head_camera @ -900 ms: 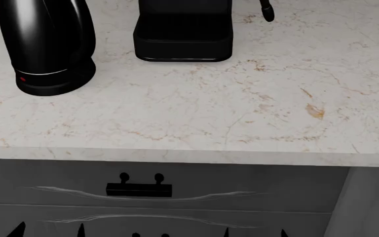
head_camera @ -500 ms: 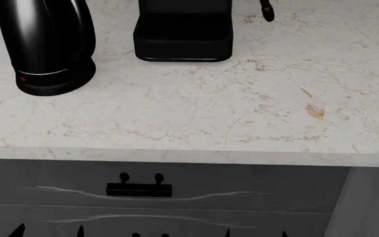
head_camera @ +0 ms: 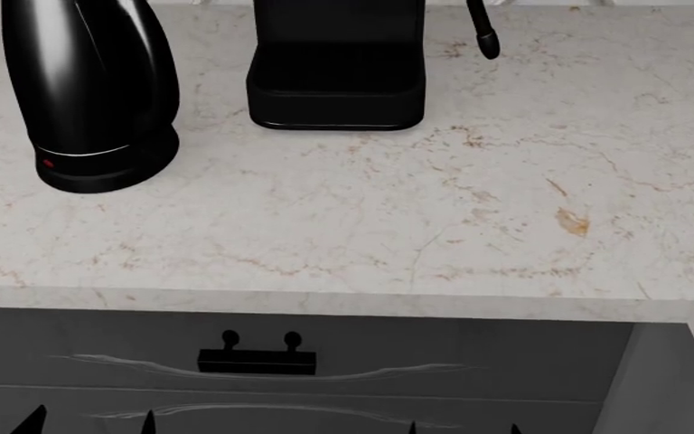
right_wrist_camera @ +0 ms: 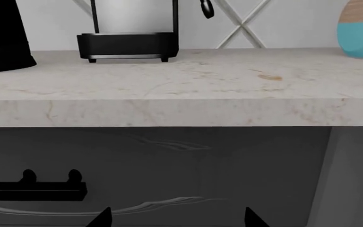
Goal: Close the lid of the electric kettle.
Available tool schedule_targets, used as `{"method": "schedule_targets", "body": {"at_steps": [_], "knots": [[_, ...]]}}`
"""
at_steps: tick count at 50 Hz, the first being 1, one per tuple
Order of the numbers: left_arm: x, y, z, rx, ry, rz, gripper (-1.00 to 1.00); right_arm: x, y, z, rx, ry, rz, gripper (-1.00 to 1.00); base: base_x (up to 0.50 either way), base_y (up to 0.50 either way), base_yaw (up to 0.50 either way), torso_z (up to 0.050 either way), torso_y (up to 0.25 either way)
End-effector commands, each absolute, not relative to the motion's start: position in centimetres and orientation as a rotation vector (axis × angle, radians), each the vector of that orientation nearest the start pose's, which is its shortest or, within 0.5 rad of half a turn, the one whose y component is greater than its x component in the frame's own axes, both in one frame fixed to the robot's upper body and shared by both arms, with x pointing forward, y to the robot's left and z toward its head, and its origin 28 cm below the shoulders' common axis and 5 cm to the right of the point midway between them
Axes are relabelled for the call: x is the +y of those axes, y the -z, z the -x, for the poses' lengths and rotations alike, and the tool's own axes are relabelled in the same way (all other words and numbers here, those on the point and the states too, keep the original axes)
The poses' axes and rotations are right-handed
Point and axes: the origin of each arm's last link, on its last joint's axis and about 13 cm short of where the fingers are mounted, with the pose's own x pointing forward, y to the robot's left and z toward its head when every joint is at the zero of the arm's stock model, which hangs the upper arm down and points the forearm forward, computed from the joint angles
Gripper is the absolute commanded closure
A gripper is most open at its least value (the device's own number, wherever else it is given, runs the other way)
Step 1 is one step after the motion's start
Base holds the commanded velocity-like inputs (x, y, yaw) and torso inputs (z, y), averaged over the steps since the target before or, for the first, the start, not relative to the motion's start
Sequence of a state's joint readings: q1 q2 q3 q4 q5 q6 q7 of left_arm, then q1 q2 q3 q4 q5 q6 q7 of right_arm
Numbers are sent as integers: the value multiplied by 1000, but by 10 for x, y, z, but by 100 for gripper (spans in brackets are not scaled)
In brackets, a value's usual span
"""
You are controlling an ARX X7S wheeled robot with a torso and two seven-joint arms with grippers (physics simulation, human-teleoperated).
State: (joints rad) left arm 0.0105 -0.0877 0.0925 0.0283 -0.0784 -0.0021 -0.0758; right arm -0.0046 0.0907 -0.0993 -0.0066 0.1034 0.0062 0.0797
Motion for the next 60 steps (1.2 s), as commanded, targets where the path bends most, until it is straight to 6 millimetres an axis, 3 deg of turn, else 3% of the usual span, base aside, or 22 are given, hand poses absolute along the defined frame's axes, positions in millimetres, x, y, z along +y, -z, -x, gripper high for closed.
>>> {"method": "schedule_targets", "body": {"at_steps": [1, 24, 39, 60], "knots": [[207, -17, -207, -12, 31, -17, -100, -97, -12, -209, 19, -26, -12, -100, 0, 0, 0, 50, 6], [205, -19, -206, -32, 48, -15, -100, -98, -13, -208, 20, -28, -12, -100, 0, 0, 0, 50, 8], [205, -87, -198, -94, 112, -44, -100, -101, -81, -202, -24, -71, 49, -100, 0, 0, 0, 7, 2], [218, -150, -201, -213, 115, -134, -100, -116, -156, -201, -112, -90, 109, -100, 0, 0, 0, 0, 0]]}}
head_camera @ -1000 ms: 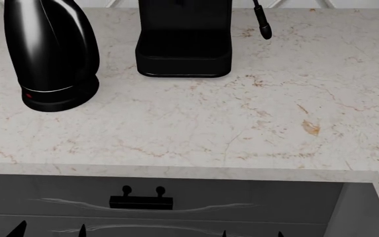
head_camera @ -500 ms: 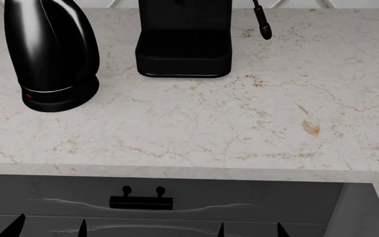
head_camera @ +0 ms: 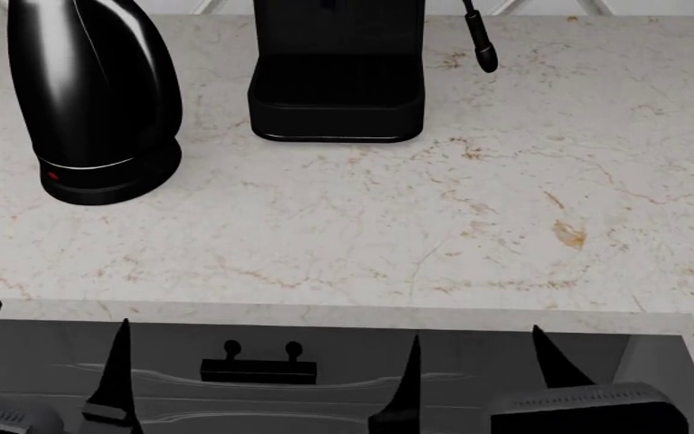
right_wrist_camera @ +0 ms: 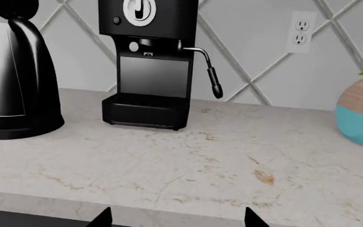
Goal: Close the lid of the electric kettle.
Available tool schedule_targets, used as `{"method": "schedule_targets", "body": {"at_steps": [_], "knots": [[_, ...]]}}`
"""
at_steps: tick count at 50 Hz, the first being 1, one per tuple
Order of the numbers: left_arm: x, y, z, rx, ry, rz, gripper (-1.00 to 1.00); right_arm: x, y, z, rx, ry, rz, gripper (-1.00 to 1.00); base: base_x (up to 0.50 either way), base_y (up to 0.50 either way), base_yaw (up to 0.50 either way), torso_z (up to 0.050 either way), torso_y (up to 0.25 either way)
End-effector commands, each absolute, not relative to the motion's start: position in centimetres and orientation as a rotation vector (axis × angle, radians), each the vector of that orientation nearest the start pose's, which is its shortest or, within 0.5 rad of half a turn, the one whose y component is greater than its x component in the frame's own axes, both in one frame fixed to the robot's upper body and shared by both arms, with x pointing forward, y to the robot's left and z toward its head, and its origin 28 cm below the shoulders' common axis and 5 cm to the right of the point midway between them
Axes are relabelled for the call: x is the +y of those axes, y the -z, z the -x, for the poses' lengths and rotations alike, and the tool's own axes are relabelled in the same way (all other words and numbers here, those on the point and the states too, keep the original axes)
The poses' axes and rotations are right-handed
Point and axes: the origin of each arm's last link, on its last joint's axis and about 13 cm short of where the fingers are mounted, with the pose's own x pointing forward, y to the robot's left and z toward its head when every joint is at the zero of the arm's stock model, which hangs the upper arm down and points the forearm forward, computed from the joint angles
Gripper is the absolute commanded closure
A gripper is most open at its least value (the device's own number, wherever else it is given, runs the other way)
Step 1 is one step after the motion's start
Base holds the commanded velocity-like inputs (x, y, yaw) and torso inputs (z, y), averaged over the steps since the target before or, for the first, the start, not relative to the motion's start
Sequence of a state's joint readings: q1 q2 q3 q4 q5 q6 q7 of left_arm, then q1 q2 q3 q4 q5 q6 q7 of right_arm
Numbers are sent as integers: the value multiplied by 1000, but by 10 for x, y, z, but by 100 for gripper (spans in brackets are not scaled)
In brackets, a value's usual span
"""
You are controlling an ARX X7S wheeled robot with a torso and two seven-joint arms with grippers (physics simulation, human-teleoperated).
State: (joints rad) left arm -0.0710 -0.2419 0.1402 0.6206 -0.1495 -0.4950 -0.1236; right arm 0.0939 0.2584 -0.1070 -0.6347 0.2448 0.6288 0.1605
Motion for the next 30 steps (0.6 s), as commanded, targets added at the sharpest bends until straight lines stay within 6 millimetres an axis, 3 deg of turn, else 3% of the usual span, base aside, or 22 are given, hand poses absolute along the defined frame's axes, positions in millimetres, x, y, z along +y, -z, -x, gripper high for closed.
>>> {"method": "schedule_targets", "body": {"at_steps": [1, 30], "knots": [[219, -155, -201, -222, 111, -138, -100, -116, -158, -201, -117, -90, 108, -100, 0, 0, 0, 0, 0], [235, -219, -200, -273, 104, -150, -100, -125, -228, -198, -184, -113, 160, -100, 0, 0, 0, 0, 0]]}}
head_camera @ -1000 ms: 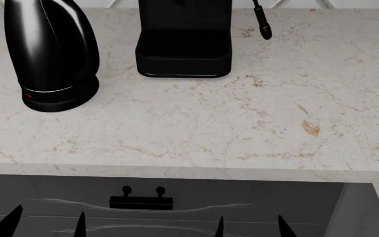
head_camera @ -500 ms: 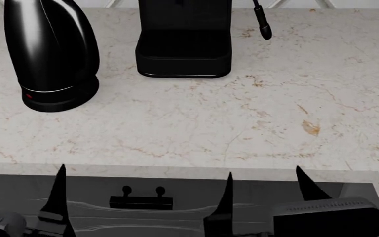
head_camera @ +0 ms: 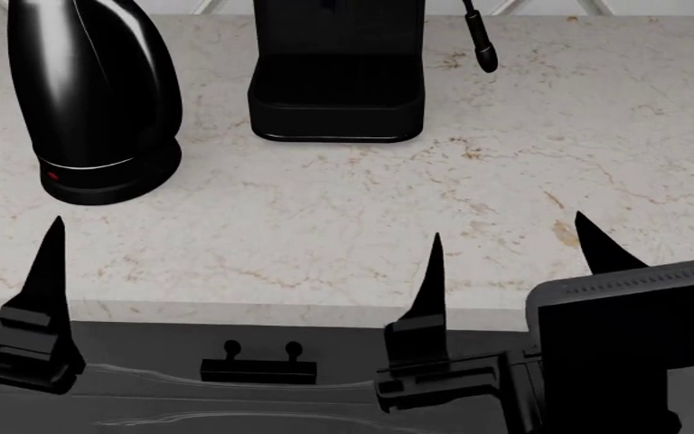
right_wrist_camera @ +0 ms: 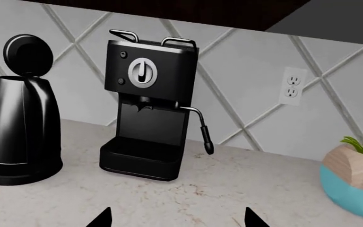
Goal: Close the lid of the electric kettle.
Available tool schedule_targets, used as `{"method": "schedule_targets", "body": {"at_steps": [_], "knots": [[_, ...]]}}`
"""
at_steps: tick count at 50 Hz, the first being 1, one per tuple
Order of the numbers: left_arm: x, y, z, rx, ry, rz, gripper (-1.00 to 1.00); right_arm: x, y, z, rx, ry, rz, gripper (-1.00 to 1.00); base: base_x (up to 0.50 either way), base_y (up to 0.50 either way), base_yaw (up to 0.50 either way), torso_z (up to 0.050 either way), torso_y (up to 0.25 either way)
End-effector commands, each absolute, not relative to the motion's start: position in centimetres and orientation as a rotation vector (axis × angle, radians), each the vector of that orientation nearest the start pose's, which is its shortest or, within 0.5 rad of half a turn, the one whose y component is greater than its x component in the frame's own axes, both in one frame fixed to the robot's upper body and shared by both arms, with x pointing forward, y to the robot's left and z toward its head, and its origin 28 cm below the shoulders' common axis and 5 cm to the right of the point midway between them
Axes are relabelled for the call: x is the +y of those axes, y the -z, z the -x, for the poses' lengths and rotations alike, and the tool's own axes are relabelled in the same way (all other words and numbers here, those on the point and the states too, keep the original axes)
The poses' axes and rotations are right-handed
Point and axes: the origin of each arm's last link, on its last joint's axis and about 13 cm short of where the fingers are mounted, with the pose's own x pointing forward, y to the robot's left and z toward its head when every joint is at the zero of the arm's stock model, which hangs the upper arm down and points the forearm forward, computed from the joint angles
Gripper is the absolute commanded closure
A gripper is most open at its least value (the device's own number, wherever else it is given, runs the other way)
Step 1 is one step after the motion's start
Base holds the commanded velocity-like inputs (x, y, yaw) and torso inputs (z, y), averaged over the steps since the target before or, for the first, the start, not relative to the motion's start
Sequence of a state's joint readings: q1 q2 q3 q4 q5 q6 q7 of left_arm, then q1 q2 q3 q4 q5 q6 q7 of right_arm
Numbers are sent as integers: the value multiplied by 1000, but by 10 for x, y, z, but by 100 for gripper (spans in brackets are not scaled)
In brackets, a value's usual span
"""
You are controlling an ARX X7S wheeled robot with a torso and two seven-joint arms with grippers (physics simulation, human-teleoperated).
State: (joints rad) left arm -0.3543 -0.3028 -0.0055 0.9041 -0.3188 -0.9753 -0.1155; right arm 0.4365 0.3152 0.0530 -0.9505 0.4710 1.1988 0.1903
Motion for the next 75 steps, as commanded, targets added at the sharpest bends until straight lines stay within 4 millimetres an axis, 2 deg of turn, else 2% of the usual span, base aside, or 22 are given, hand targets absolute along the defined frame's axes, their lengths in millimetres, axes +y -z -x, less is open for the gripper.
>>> {"method": "schedule_targets", "body": {"at_steps": [1, 6, 16, 33, 68, 75], "knots": [[235, -221, -201, -278, 103, -154, -100, -125, -228, -198, -185, -113, 169, -100, 0, 0, 0, 0, 0], [235, -228, -200, -280, 115, -150, -100, -124, -233, -198, -186, -121, 167, -100, 0, 0, 0, 0, 0], [236, -231, -200, -286, 119, -150, -100, -125, -257, -194, -221, -107, 242, -100, 0, 0, 0, 0, 0], [237, -233, -200, -285, 114, -146, -100, -120, -273, -185, -292, -81, 287, -100, 0, 42, 0, 0, 0], [238, -233, -201, -286, 105, -150, -100, -124, -271, -185, -295, -72, 255, -100, 0, 500, 0, 0, 0], [238, -232, -202, -284, 108, -151, -100, -123, -273, -184, -302, -71, 250, -100, 0, 176, 0, 0, 0]]}}
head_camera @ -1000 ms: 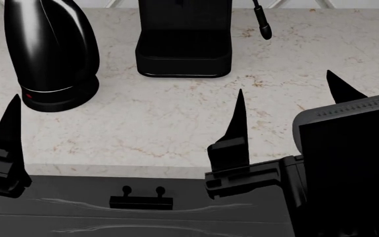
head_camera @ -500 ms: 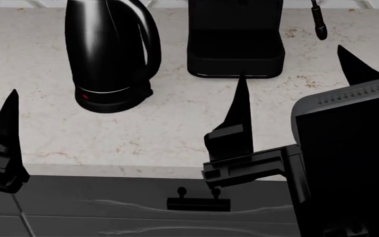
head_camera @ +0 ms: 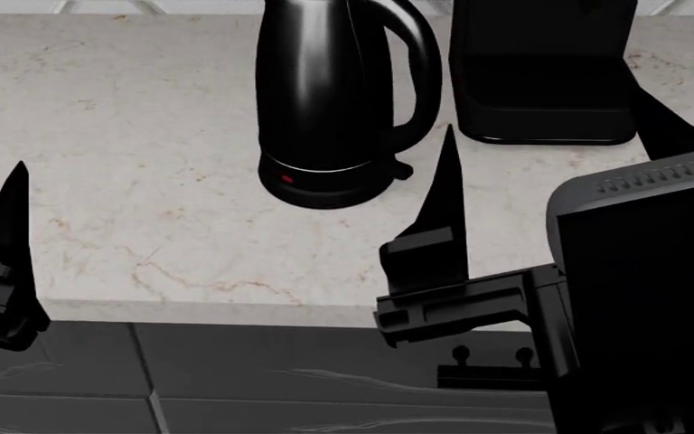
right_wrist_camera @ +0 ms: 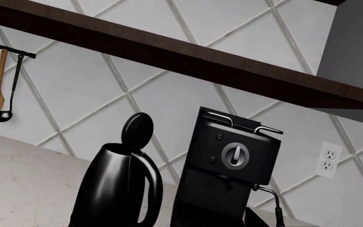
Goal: Close the lid of the electric kettle.
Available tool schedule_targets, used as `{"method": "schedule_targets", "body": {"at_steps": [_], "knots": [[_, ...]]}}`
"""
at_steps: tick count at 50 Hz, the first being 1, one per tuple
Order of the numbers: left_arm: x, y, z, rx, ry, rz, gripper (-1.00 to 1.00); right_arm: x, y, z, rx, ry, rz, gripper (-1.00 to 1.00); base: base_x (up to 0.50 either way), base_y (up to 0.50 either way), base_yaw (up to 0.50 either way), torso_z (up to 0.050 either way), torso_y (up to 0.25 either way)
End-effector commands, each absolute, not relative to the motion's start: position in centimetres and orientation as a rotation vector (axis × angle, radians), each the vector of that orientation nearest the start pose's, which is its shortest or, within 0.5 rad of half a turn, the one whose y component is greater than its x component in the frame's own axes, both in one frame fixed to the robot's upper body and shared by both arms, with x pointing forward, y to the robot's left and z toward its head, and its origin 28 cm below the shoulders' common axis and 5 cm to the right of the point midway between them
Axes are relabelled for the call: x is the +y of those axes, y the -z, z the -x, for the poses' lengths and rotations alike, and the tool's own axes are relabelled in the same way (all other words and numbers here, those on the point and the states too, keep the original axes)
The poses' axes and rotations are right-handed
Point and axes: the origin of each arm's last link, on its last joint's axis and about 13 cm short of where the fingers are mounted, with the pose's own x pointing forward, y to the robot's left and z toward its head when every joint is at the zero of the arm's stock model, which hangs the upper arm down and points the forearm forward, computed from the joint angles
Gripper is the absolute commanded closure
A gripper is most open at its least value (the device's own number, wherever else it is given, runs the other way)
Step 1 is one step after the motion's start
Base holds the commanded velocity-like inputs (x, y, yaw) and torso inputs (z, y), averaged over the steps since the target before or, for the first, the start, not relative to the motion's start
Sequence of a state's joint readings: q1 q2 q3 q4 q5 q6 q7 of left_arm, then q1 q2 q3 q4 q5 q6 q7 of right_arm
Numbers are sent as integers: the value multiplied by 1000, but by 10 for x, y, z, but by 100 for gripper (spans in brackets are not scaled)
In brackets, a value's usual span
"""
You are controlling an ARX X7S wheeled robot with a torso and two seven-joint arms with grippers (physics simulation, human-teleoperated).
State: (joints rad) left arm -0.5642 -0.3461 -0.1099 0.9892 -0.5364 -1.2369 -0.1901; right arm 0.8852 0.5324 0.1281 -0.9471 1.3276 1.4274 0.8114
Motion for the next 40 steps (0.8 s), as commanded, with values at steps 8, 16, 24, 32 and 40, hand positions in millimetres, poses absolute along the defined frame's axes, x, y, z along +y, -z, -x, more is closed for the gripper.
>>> {"method": "schedule_targets", "body": {"at_steps": [8, 16, 24, 32, 40], "knots": [[237, -231, -201, -282, 109, -150, -100, -122, -277, -184, -327, -61, 274, -100, 375, -45, 0, 0, 0], [237, -233, -201, -287, 107, -149, -100, -121, -278, -183, -332, -65, 279, -100, 500, -59, 0, 0, 0], [238, -233, -200, -288, 107, -144, -100, -117, -277, -182, -330, -78, 295, -100, 500, -60, 0, 0, 0], [239, -233, -200, -287, 107, -133, -100, -115, -279, -180, -335, -89, 310, -100, 500, -60, 0, 0, 2], [237, -233, -200, -286, 108, -135, -100, -114, -280, -180, -339, -95, 316, -100, 500, -60, 0, 0, 0]]}}
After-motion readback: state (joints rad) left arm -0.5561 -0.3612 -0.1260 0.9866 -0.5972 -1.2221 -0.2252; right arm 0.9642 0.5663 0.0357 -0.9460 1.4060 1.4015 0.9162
